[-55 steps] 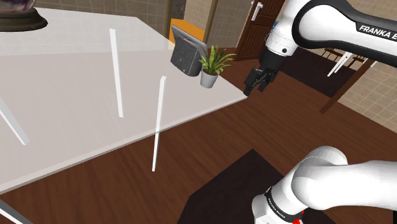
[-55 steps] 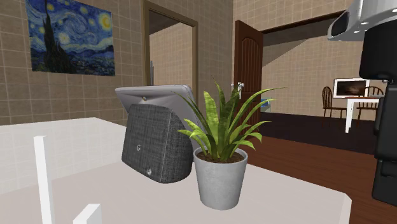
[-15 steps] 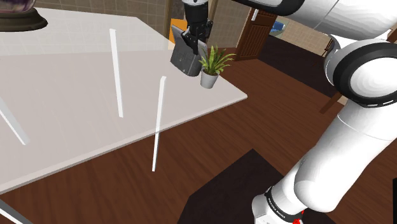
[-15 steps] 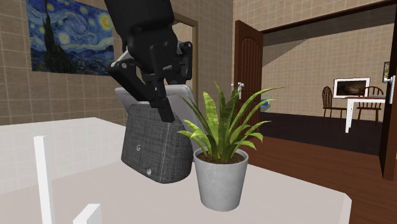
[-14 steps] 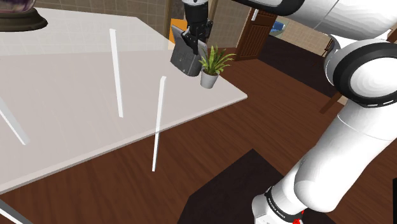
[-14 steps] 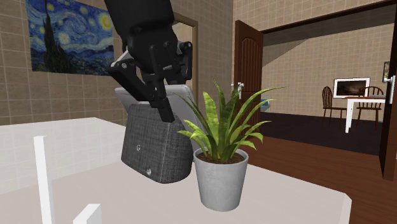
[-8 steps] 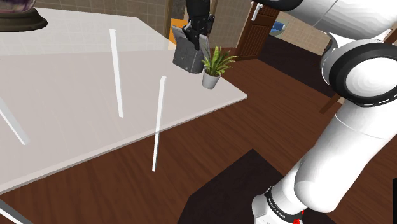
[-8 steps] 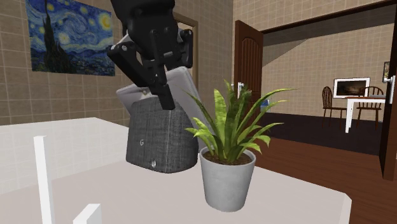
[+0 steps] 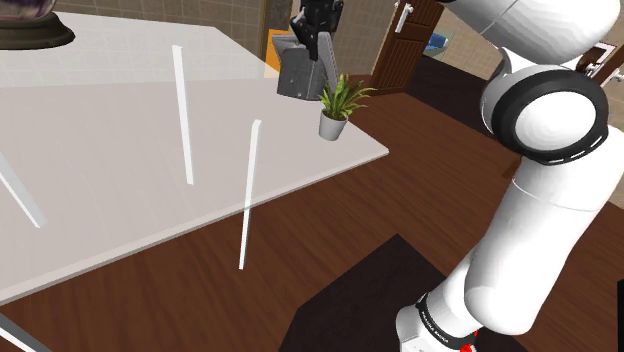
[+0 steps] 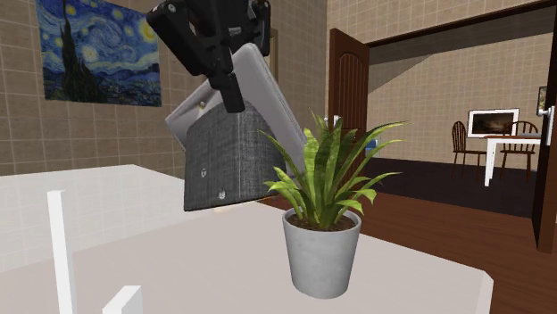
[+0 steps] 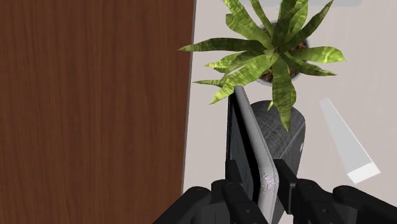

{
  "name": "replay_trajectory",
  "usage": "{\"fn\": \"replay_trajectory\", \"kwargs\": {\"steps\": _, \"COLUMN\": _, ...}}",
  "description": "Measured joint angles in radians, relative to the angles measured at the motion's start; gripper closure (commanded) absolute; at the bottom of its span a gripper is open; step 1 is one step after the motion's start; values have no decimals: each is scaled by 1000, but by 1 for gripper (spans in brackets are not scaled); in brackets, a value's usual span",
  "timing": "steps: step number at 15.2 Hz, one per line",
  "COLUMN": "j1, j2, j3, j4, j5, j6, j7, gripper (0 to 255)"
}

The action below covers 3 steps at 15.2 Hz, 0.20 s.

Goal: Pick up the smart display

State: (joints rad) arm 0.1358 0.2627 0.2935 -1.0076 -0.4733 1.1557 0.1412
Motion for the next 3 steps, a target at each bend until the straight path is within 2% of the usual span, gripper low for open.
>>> {"fn": "replay_trajectory", "kwargs": {"steps": 3, "j1": 24, "j2": 50, "j3": -1, "j4": 113, "j5": -28, "j6": -62, "j7": -20, "gripper": 255}}
